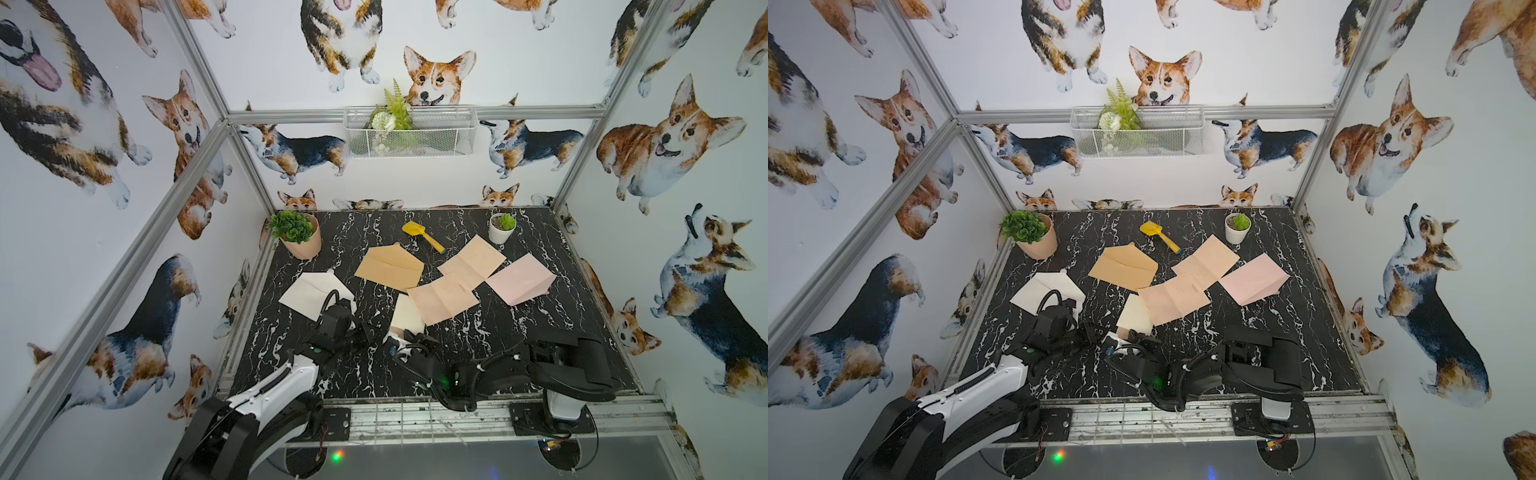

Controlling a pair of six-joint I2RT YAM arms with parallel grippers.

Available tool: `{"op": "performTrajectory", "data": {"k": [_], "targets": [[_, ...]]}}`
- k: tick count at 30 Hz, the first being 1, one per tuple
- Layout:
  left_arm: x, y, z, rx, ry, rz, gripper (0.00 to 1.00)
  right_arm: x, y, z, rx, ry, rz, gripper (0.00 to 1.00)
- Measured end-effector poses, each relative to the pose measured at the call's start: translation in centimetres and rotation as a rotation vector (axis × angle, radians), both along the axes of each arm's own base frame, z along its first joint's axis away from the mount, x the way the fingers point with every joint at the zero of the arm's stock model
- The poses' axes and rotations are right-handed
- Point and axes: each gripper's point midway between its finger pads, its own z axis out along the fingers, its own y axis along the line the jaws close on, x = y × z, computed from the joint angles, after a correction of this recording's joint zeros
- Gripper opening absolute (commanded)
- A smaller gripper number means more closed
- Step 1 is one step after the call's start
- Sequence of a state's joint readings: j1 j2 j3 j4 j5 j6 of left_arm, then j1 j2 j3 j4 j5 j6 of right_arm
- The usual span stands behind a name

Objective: Take the letter paper out of the envelope
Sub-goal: Unfold the letter paper at the center of the board.

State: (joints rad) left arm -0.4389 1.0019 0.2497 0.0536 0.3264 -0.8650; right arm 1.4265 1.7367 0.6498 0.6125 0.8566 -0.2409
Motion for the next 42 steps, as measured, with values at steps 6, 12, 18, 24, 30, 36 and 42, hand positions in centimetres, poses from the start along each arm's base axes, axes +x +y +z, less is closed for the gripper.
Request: {"op": "performTrajectory", "data": {"k": [6, 12, 18, 24, 30, 36, 42], "targets": [[-0.4, 0.4, -0.6, 0.027, 0.023, 0.002, 0.37, -0.1, -2.2, 1.6, 0.218, 0.123, 0.002, 0.00], [-0.5, 0.5, -0.4, 0.030, 0.018, 0.007, 0.37, -1.0, -4.2, 4.6, 0.461, 0.238, 0.059, 0.00], [-0.4, 0.7, -0.8, 0.043, 0.032, 0.011, 0.37, -2.3, -4.3, 8.9, 0.644, 0.308, 0.172, 0.00], [-0.5, 0.7, -1.2, 0.047, 0.044, 0.010, 0.37, -2.3, -5.2, 9.0, 0.722, 0.394, 0.218, 0.00], [-0.2, 0.5, 0.0, 0.025, 0.001, 0.012, 0.37, -0.8, -5.8, 4.1, 0.709, 0.549, 0.151, 0.00], [-0.4, 0.7, 0.2, 0.023, -0.016, 0.019, 0.37, -0.6, -4.8, 1.4, 0.720, 0.656, 0.151, 0.00], [-0.9, 0.9, -0.3, 0.026, -0.005, 0.022, 0.37, -0.4, -4.0, 0.7, 0.748, 0.698, 0.162, 0.00]]}}
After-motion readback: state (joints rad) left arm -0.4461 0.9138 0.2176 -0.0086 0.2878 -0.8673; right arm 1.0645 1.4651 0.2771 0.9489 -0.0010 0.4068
